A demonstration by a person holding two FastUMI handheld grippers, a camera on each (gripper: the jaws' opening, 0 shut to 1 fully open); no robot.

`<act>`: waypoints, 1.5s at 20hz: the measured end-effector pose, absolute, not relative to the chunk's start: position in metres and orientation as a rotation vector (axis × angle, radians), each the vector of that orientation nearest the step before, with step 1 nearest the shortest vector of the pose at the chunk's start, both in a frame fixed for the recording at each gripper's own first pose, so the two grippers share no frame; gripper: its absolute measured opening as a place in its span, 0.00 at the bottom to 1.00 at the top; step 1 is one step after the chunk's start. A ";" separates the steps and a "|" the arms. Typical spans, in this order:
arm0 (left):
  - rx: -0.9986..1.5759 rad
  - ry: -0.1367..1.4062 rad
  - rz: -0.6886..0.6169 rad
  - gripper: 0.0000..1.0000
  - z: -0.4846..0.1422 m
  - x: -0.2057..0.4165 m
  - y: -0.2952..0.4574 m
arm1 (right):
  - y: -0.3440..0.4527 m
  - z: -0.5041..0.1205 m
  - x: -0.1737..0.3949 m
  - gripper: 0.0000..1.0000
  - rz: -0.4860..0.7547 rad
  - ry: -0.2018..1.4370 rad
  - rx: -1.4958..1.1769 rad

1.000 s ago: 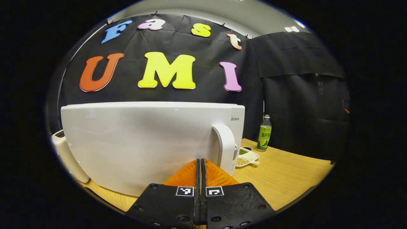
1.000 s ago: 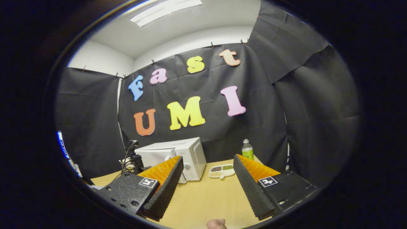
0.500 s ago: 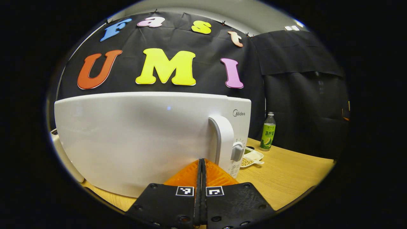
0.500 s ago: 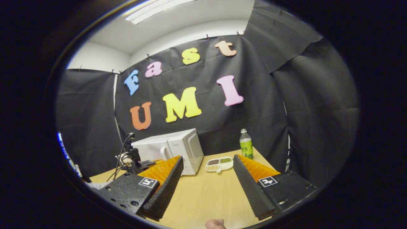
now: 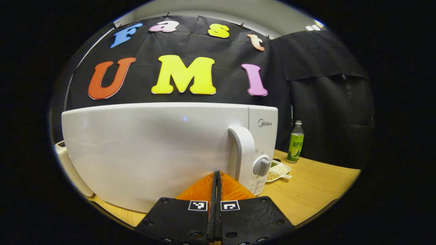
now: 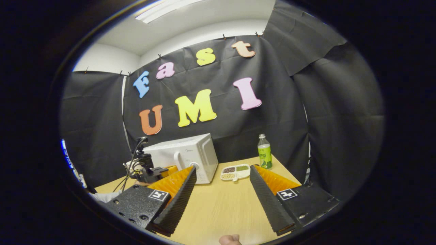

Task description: Open the microwave oven with the left hand, put the food in, and close the microwave oven.

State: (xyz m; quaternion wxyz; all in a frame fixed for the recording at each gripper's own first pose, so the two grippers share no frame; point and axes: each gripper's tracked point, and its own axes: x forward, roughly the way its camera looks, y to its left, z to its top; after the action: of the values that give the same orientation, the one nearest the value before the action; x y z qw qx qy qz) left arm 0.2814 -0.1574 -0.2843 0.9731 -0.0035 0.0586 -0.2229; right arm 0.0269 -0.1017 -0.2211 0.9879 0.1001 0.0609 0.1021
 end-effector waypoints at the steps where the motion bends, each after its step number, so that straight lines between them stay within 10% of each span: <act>1: -0.009 0.120 -0.448 0.00 -0.286 0.288 -0.157 | -0.099 -0.222 0.026 1.00 0.209 0.128 0.206; 11: -0.103 0.186 -0.395 0.01 -0.281 0.236 -0.142 | -0.083 -0.228 0.011 0.91 0.183 0.177 0.184; 14: -0.099 0.197 -0.338 0.80 -0.274 0.205 -0.119 | -0.072 -0.221 0.003 0.91 0.188 0.183 0.188; 29: -0.012 0.053 0.000 0.83 -0.103 0.003 -0.006 | -0.029 -0.115 -0.042 0.91 0.148 0.078 0.135; 30: -0.004 0.034 0.011 0.95 -0.093 -0.007 -0.003 | -0.027 -0.106 -0.044 0.91 0.147 0.062 0.130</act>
State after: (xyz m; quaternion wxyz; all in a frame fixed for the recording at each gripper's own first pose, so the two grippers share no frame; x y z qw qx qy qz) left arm -0.0071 -0.0033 -0.0930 0.9998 -0.0018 0.0172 0.0056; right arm -0.0441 -0.0266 -0.1064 0.9947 0.0648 0.0311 0.0734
